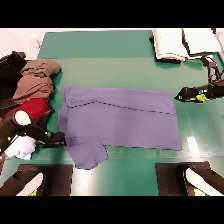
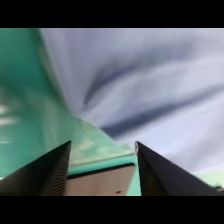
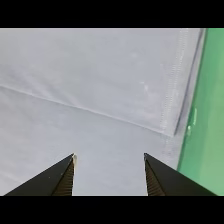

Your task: Fold the shirts.

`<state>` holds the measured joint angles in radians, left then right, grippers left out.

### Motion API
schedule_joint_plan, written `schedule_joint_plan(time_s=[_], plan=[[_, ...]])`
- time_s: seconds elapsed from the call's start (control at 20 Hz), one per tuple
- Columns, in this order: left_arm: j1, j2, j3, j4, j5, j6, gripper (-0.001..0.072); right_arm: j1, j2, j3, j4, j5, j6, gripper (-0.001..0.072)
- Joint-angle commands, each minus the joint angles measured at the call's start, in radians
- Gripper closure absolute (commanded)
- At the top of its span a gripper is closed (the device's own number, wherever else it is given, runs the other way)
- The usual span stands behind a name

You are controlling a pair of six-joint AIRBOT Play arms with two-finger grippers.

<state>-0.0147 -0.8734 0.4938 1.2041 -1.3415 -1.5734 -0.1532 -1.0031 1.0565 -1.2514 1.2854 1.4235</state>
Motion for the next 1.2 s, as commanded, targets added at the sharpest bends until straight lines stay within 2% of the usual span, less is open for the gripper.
schedule_joint_plan(time_s=[0.0, 0.3, 0.4, 0.55, 0.7, 0.75, 0.8, 0.95, 1.0, 1.15], plan=[[0.0, 0.023, -0.1, -0.122, 0.064, 0.003, 0.0229, 0.001, 0.01, -0.006, 0.028, -0.014, 0.0, 0.0231], [0.0, 0.024, -0.134, -0.223, 0.137, 0.02, 0.0235, 0.0, 0.01, -0.007, 0.026, 0.009, 0.0, 0.0259], [0.0, 0.024, -0.121, -0.238, 0.124, 0.069, 0.0684, 0.0, 0.01, -0.01, -0.01, 0.073, -0.011, 0.0259], [0.0, 0.024, -0.074, -0.235, 0.11, 0.09, 0.0684, -0.027, 0.031, -0.093, -0.09, 0.127, -0.01, 0.0259], [0.0, 0.024, -0.032, -0.232, 0.11, 0.11, 0.0684, -0.174, 0.08, -0.267, -0.087, 0.166, -0.027, 0.0243], [0.0, 0.024, -0.021, -0.232, 0.11, 0.117, 0.0684, -0.238, 0.088, -0.323, -0.087, 0.184, -0.044, 0.0154], [0.0, 0.024, -0.013, -0.232, 0.111, 0.117, 0.0683, -0.31, 0.088, -0.38, -0.087, 0.2, -0.047, 0.0127], [0.0, 0.024, -0.003, -0.232, 0.111, 0.135, 0.0684, -0.475, 0.086, -0.525, -0.074, 0.199, -0.057, 0.0139], [0.0, 0.024, -0.003, -0.232, 0.112, 0.135, 0.0684, -0.489, 0.086, -0.557, -0.075, 0.191, -0.062, 0.0187], [0.0, 0.024, -0.003, -0.232, 0.113, 0.135, 0.0684, -0.489, 0.085, -0.628, -0.039, 0.151, -0.066, 0.0206]])
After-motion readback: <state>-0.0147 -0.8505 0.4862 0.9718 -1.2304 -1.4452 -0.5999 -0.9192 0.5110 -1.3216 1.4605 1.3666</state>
